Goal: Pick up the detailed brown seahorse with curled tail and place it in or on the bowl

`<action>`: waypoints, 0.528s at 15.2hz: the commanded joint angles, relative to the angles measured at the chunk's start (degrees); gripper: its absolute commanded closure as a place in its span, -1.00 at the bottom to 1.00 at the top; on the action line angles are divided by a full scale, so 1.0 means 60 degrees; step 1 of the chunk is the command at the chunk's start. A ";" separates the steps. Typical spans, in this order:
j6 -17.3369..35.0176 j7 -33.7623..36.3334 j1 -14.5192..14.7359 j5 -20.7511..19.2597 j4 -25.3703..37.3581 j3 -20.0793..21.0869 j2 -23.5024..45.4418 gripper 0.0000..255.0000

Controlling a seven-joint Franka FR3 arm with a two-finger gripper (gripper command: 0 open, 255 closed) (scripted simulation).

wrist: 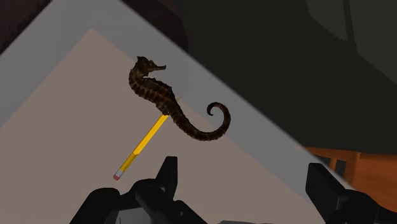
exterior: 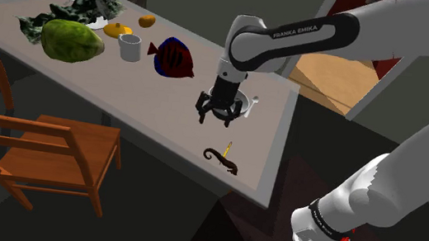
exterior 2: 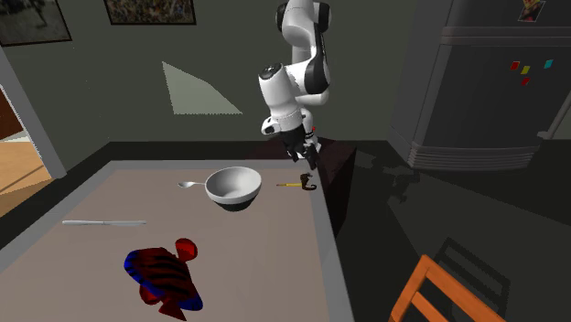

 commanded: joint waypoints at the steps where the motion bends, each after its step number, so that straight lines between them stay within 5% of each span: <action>1: 0.0258 0.0000 0.0046 0.0049 -0.0175 0.0045 0.0069 -1.00; 8: 0.0464 -0.0010 0.0078 0.0078 -0.0295 0.0076 0.0149 -1.00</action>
